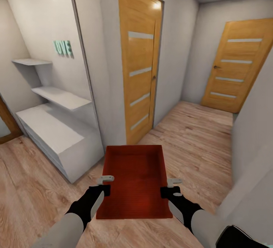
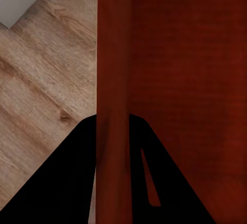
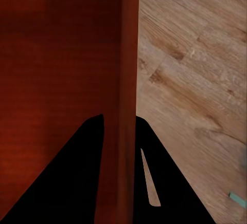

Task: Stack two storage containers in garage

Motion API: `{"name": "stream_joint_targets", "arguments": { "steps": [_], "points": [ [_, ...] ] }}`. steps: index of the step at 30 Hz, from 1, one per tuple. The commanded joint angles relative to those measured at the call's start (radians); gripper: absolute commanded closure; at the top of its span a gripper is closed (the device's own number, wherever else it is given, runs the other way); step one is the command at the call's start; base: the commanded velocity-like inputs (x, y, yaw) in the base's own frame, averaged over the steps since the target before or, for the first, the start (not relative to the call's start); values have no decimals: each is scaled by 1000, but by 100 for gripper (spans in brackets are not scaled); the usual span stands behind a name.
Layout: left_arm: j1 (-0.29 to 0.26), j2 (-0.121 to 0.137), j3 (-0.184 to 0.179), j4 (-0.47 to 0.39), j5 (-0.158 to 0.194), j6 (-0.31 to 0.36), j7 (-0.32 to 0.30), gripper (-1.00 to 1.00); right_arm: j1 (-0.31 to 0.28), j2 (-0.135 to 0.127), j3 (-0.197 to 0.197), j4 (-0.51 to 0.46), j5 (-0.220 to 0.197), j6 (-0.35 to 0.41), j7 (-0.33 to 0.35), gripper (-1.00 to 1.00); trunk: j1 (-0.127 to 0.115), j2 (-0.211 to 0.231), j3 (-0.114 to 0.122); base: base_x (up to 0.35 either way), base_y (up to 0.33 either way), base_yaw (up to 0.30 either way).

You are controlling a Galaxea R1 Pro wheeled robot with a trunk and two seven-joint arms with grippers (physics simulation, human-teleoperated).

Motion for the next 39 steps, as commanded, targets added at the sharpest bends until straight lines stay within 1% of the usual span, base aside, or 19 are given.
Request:
{"name": "stream_joint_targets", "arguments": {
  "steps": [1, 39],
  "points": [
    [0, 7, -1, 6, -15, 10, 9, 100, -2, -17, -33, -3, 16, -3, -25, 100, 1, -2, -2, 323, 0, -112],
    [0, 7, -1, 6, -17, 10, 9, 100, -2, -17, -33, -3, 15, -3, -25, 100, 1, -2, -2, 323, 0, -238]
  ]
}}
